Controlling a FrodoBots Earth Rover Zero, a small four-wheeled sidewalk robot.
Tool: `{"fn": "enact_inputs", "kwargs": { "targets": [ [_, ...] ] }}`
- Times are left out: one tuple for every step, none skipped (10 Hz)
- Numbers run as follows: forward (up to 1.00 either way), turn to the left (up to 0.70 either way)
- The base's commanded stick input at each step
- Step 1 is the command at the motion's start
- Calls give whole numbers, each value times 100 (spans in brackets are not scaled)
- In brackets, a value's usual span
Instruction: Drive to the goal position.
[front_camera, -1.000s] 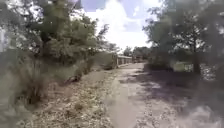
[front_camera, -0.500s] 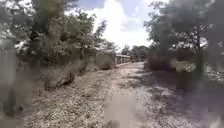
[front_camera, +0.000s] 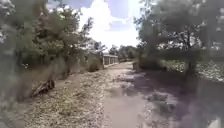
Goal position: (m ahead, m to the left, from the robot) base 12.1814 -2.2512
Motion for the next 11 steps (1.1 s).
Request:
{"fn": "enact_inputs", "kwargs": {
  "targets": [
    [85,0],
    [85,-2],
    [85,-31],
    [85,-32],
    [85,-32],
    [85,-14],
    [85,0],
    [85,0],
    [85,0],
    [85,0],
    [85,0]
  ]
}}
